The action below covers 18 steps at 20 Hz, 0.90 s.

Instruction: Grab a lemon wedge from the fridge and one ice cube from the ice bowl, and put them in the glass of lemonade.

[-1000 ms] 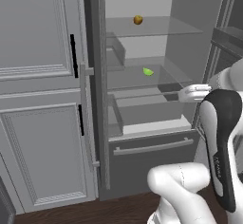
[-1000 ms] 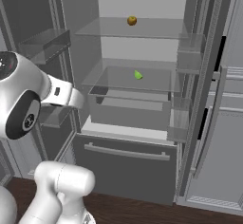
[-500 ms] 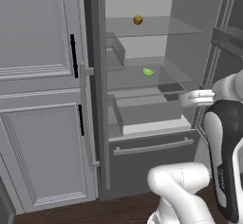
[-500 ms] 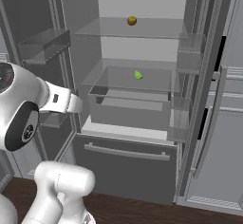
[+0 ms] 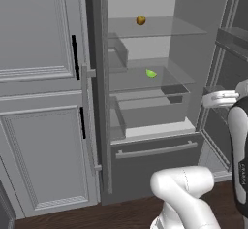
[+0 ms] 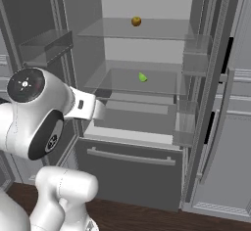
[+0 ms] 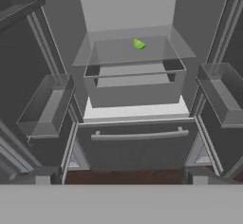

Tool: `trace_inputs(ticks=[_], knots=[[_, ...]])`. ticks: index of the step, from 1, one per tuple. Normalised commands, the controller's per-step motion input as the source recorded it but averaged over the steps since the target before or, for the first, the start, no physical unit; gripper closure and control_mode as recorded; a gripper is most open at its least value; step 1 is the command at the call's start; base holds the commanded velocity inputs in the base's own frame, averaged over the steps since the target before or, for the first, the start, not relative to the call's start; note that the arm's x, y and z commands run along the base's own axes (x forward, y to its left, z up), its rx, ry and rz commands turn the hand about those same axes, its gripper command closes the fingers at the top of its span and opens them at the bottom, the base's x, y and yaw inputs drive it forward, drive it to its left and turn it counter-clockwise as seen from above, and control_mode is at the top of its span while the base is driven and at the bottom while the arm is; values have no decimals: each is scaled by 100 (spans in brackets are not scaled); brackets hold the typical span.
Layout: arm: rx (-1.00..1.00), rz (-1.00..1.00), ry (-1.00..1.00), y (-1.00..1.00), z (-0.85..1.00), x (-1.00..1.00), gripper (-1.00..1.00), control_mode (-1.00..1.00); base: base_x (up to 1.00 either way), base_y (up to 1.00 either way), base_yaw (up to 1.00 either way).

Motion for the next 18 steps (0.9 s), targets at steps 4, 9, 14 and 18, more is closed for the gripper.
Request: trace_inputs(ticks=[4,9,14,18], knots=[[0,-2,0,6,0,-6,-100,-100,0,0,0],[-3,-8,1,70,0,-27,-100,-100,0,0,0],[-1,-7,8,48,0,0,-100,-100,0,0,0],[0,-3,3,16,0,-11,-100,-100,0,0,0]])
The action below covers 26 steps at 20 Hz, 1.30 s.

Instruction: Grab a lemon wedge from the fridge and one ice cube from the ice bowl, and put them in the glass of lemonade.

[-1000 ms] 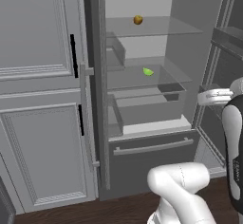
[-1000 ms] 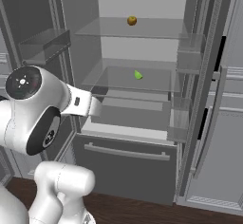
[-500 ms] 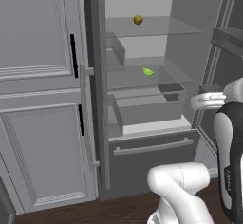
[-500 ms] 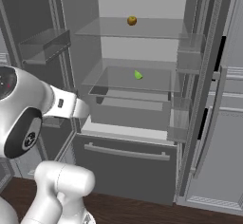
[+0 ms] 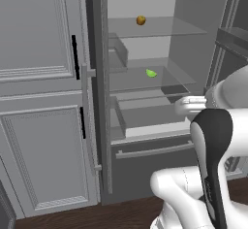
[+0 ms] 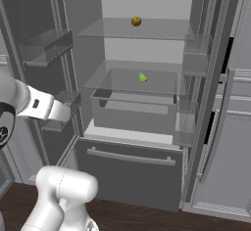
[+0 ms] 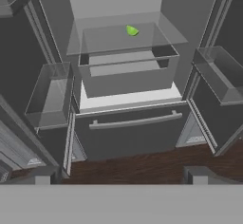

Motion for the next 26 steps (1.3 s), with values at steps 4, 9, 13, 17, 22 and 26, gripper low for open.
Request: trace_inputs(ticks=[4,9,13,17,22,26], knots=[[0,0,0,0,0,-33,-100,-100,0,0,0],[0,0,0,-3,0,-21,-100,100,-16,-11,-1],[0,0,0,0,0,0,-100,100,0,-58,0],[0,0,0,0,0,0,-100,100,17,-54,0],[0,0,0,0,0,0,-100,100,61,-10,5],[0,0,0,0,0,0,-100,100,91,0,2]])
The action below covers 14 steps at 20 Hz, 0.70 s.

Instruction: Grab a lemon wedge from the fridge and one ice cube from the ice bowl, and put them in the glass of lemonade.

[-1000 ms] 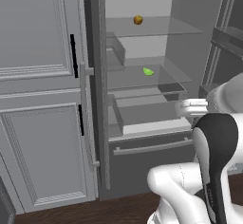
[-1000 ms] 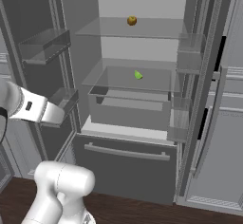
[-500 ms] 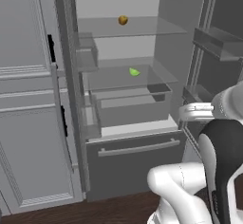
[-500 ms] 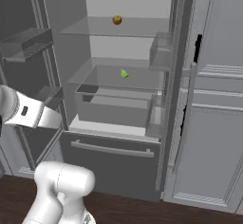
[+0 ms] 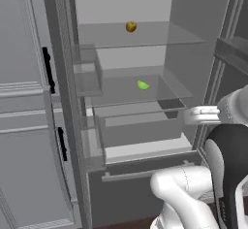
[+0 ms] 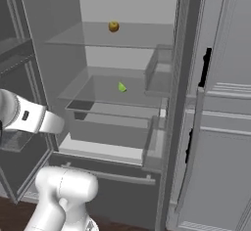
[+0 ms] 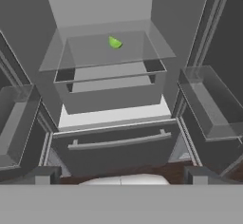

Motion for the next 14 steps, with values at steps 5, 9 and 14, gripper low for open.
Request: trace_inputs(ticks=[5,9,14], knots=[[0,0,0,0,0,0,-100,100,76,-24,4],[0,0,0,0,0,0,-100,100,59,-20,2],[0,0,0,-12,0,20,-100,-100,9,-7,0]])
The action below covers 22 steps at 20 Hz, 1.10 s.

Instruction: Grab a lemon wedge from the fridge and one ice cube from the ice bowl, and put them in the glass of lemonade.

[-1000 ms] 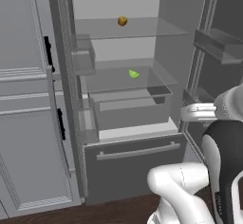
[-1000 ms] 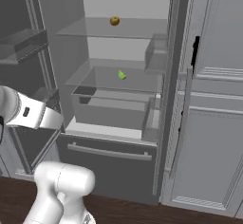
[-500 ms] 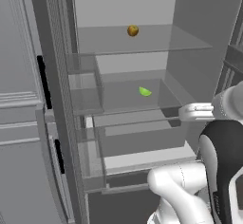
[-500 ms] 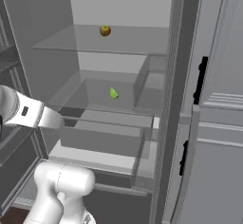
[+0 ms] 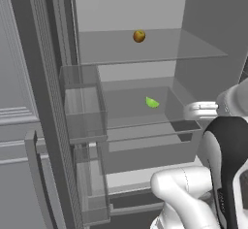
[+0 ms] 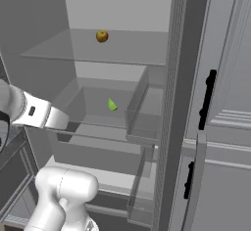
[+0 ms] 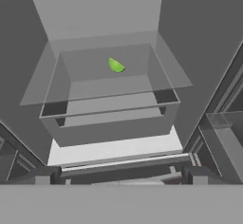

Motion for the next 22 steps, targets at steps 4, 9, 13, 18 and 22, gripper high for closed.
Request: trace_inputs(ticks=[4,9,13,18,22], knots=[[0,1,0,-36,0,55,-100,-100,0,0,0],[0,11,1,-18,0,89,-100,-100,0,0,0],[0,16,0,-4,-19,70,-100,-100,0,0,0],[-6,15,7,0,-59,71,-100,-100,0,0,0],[-14,12,10,0,-61,57,-100,-100,0,0,0]])
